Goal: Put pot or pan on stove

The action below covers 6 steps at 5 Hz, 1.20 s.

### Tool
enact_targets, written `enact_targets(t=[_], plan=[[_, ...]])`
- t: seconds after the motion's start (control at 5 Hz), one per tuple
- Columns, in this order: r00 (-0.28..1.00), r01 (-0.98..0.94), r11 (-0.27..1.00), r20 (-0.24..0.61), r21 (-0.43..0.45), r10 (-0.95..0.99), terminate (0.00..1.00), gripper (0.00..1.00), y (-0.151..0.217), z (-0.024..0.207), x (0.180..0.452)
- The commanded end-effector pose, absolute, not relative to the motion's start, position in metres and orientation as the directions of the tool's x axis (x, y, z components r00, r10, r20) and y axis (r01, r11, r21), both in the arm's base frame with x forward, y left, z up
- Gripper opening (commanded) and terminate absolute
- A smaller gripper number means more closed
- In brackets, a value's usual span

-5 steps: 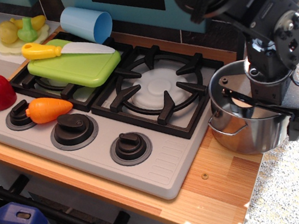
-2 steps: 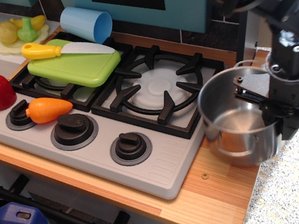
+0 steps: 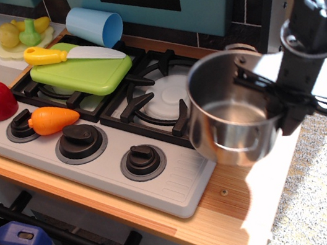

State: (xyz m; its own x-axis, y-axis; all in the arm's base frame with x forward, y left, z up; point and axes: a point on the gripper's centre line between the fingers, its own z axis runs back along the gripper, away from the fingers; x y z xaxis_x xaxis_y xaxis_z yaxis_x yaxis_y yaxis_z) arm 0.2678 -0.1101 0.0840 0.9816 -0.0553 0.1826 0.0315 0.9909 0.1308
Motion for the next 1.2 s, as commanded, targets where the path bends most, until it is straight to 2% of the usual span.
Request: enact_targets(t=[0.0,0.4,0.8,1.0], plan=[[0.935,0.193,0.96,0.26,0.203,-0.243,0.0,0.0,-0.075,0.114,0.264],[0.864,0.353,0.916,0.309,0.19,-0.397,0.0,0.0,-0.043,0.101,0.27],[0.795,0.486,0.85,0.302,0.201,-0.526,0.0,0.0,-0.031,0.091,0.306],[0.769,0.519,0.828,0.307,0.213,-0.561,0.0,1.0,-0.026,0.088,0.322]])
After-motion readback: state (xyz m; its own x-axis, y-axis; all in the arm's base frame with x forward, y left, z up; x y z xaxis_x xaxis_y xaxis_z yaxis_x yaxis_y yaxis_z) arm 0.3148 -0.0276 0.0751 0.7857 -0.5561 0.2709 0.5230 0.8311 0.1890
